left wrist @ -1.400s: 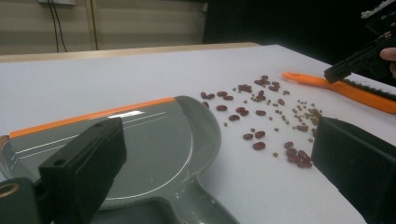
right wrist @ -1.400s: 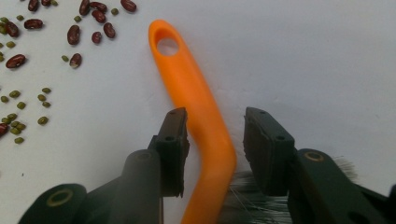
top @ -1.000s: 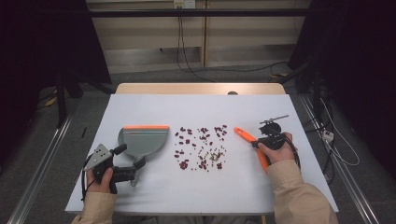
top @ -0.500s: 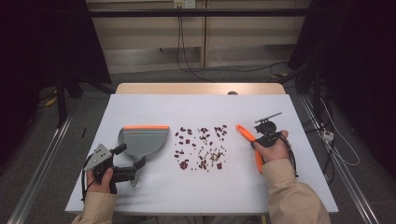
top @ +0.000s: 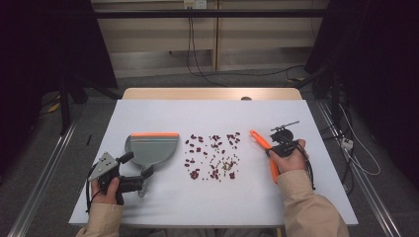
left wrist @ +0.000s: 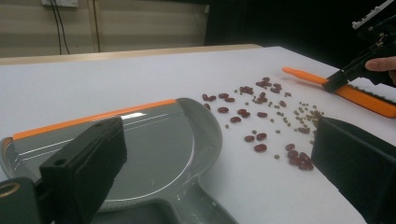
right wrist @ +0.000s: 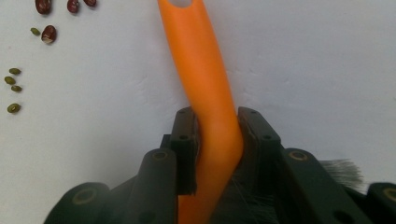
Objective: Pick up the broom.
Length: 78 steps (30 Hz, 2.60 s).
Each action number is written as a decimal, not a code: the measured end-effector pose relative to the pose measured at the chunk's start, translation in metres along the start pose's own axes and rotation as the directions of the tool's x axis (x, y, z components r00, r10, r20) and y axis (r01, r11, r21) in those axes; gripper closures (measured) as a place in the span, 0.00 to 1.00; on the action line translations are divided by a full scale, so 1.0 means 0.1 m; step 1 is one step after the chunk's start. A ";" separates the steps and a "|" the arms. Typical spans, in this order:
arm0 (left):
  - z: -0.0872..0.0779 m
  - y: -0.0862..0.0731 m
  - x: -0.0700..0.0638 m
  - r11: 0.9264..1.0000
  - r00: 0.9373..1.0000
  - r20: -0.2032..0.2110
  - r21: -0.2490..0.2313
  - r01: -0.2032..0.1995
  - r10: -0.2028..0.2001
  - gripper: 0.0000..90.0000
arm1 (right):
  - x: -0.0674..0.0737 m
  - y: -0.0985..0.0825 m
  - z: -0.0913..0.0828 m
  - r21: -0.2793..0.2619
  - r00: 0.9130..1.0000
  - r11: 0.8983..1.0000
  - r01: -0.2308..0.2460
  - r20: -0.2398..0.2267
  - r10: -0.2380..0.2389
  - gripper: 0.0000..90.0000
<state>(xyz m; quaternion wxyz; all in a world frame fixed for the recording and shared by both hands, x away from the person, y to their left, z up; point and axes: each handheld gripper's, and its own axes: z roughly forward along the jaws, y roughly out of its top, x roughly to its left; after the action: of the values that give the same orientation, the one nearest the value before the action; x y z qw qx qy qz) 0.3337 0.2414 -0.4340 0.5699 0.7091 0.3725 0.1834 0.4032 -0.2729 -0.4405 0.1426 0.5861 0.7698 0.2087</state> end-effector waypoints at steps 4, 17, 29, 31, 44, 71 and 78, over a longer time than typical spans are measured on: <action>0.00 0.00 -0.01 1.000 1.000 0.002 0.001 -0.004 0.004 0.04 | -0.02 0.00 -0.02 -0.027 1.000 1.000 -0.010 -0.014 0.009 0.77; 0.01 0.01 -0.01 1.000 1.000 0.002 -0.002 -0.004 0.004 0.04 | -0.23 -0.09 -0.38 -0.319 0.981 0.936 -0.151 -0.163 0.103 0.78; 0.06 0.13 -0.13 0.999 0.999 0.021 -0.022 -0.049 0.049 0.04 | -0.20 -0.14 -0.60 -0.480 0.980 0.864 -0.154 -0.185 0.072 0.79; 0.08 0.17 -0.16 0.998 0.998 0.031 -0.024 -0.059 0.060 0.04 | -0.21 -0.14 -0.64 -0.505 0.978 0.848 -0.161 -0.196 0.069 0.79; 0.31 0.47 -0.38 0.997 0.993 0.093 -0.048 -0.064 0.068 0.03 | -0.07 0.04 -0.82 -0.577 0.973 0.800 -0.165 -0.226 0.037 0.79; 0.99 0.67 -0.95 0.998 0.968 0.247 0.032 -0.054 0.045 0.04 | 0.60 0.49 -0.85 -0.606 0.955 0.786 -0.117 -0.285 -0.077 0.79; 1.13 0.68 -1.09 0.998 0.954 0.297 0.033 -0.046 0.034 0.09 | 0.82 0.56 -0.85 -0.614 0.947 0.784 -0.093 -0.297 -0.121 0.79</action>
<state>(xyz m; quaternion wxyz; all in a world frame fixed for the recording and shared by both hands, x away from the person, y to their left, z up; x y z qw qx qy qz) 0.3609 0.0801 -0.3837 0.6011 0.7472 0.2721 0.0793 0.3892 -0.1946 -0.3368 0.2020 0.4586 0.6751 0.5414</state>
